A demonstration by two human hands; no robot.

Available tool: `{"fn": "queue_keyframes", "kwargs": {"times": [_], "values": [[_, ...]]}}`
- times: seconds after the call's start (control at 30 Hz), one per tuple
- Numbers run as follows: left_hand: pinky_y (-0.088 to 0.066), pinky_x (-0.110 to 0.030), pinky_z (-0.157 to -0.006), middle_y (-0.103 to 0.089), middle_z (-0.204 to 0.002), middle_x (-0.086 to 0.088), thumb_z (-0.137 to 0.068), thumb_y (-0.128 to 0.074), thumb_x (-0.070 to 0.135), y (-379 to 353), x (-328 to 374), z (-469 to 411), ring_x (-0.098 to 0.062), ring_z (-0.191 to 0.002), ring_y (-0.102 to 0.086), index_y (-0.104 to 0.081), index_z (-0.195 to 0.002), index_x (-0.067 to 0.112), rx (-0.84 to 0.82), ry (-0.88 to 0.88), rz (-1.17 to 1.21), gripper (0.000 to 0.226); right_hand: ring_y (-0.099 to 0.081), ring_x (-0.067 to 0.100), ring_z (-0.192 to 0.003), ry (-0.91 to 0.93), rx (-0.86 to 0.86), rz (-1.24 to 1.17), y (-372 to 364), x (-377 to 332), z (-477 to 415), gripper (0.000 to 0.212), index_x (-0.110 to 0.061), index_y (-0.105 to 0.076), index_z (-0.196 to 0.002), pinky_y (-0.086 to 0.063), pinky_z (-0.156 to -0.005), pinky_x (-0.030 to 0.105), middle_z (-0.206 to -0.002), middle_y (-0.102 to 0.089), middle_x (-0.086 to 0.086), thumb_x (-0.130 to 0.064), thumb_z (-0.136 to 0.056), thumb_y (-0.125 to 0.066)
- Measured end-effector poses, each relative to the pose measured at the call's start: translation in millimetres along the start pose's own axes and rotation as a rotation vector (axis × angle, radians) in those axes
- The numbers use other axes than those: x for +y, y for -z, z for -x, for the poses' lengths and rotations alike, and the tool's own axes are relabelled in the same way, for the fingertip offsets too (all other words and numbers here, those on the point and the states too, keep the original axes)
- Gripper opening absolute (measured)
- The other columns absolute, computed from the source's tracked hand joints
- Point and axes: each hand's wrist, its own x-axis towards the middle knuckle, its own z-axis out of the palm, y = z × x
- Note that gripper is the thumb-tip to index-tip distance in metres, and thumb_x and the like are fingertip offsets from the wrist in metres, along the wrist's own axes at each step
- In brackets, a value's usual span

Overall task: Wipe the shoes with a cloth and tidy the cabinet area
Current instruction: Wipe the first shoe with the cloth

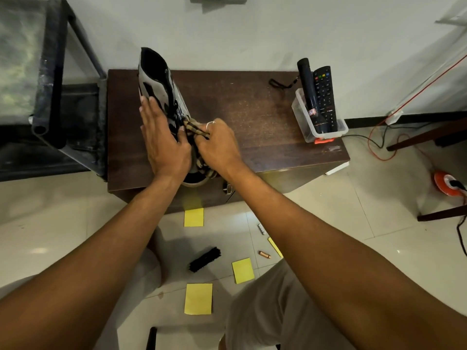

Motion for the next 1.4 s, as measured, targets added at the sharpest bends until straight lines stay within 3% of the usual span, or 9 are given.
{"fn": "queue_keyframes", "kwargs": {"times": [0.13, 0.27, 0.43, 0.57, 0.7, 1.0, 1.1, 1.27, 1.4], "values": [[0.0, -0.038, -0.126, 0.0, -0.17, -0.009, -0.096, -0.052, 0.009, 0.8, 1.6, 0.3, -0.024, -0.157, 0.003, -0.005, -0.162, 0.009, -0.002, 0.017, -0.003, 0.081, -0.058, 0.022, -0.091, 0.036, -0.103, 0.119, 10.6, 8.3, 19.4, 0.013, -0.006, -0.063, -0.093, -0.04, -0.069, 0.028, -0.097, -0.048, -0.001, -0.017, -0.094, -0.058], [0.0, -0.041, -0.126, 0.001, -0.17, -0.008, -0.098, -0.055, 0.016, 1.0, 4.9, -0.5, -0.026, -0.157, 0.004, -0.004, -0.162, 0.01, -0.01, 0.031, -0.033, 0.082, -0.056, 0.011, -0.087, -0.015, -0.268, 0.083, 31.2, 21.5, 49.7, 0.012, -0.011, -0.071, -0.097, -0.033, -0.061, 0.008, -0.089, -0.05, -0.009, -0.019, -0.096, -0.063], [0.002, -0.047, -0.126, 0.013, -0.169, -0.012, -0.099, -0.061, 0.027, 16.4, 19.5, -7.6, -0.032, -0.155, 0.013, 0.005, -0.161, 0.007, -0.151, 0.11, -0.043, 0.093, -0.055, 0.002, -0.057, -0.031, -0.34, 0.03, 59.6, 21.5, 56.5, 0.022, -0.019, -0.072, -0.077, -0.042, -0.056, 0.022, -0.067, -0.056, -0.009, -0.016, -0.097, -0.064], [0.012, -0.054, -0.12, 0.027, -0.165, -0.013, -0.09, -0.072, 0.042, 47.0, 29.0, -34.6, -0.033, -0.152, 0.025, 0.016, -0.159, 0.013, -0.322, 0.067, -0.262, 0.116, -0.063, 0.011, -0.086, 0.132, -0.063, 0.059, 53.8, 9.0, 38.8, 0.016, -0.018, -0.076, -0.108, -0.054, -0.072, 0.032, -0.102, -0.061, -0.005, -0.021, -0.098, -0.064], [0.007, -0.06, -0.122, 0.027, -0.165, -0.011, -0.087, -0.078, 0.026, 63.9, 17.0, -55.8, -0.034, -0.153, 0.021, 0.02, -0.159, 0.027, -0.481, -0.053, -0.38, 0.121, -0.056, 0.022, -0.111, 0.398, -0.179, 0.382, 37.6, -8.2, 31.2, 0.026, -0.014, -0.073, -0.119, -0.054, -0.084, 0.041, -0.132, -0.055, -0.002, -0.012, -0.098, -0.058], [0.001, -0.066, -0.12, 0.025, -0.165, -0.015, -0.079, -0.083, 0.043, 55.8, 20.5, -50.6, -0.036, -0.153, 0.017, 0.02, -0.158, 0.029, -0.439, -0.078, -0.49, 0.13, -0.059, 0.032, -0.106, 0.416, -0.479, 0.727, 60.5, -30.3, 39.6, 0.03, -0.009, -0.067, -0.119, -0.047, -0.076, 0.038, -0.124, -0.056, 0.008, -0.012, -0.092, -0.055], [0.004, -0.067, -0.119, 0.023, -0.166, -0.013, -0.078, -0.083, 0.046, 57.2, 19.0, -52.6, -0.037, -0.153, 0.017, 0.016, -0.159, 0.031, -0.442, -0.075, -0.476, 0.129, -0.062, 0.031, -0.102, 0.381, -0.418, 0.683, 56.5, -44.4, 27.5, 0.025, -0.011, -0.065, -0.114, -0.049, -0.074, 0.037, -0.12, -0.061, 0.008, -0.013, -0.091, -0.056], [0.005, -0.068, -0.118, 0.02, -0.168, -0.01, -0.079, -0.081, 0.048, 59.5, 16.2, -56.4, -0.037, -0.153, 0.017, 0.008, -0.16, 0.036, -0.431, -0.091, -0.483, 0.121, -0.055, 0.034, -0.112, 0.416, -0.314, 0.66, 17.0, -47.3, 43.2, 0.037, -0.008, -0.065, -0.128, -0.052, -0.082, 0.044, -0.145, -0.045, 0.005, -0.005, -0.093, -0.054], [0.005, -0.067, -0.119, 0.02, -0.167, -0.011, -0.074, -0.084, 0.051, 58.3, 16.6, -55.5, -0.036, -0.154, 0.018, 0.008, -0.16, 0.035, -0.429, -0.097, -0.494, 0.127, -0.058, 0.034, -0.108, 0.418, -0.413, 0.717, 30.9, -46.5, 45.8, 0.033, -0.008, -0.066, -0.124, -0.046, -0.075, 0.039, -0.13, -0.052, 0.008, -0.009, -0.093, -0.055]]}}
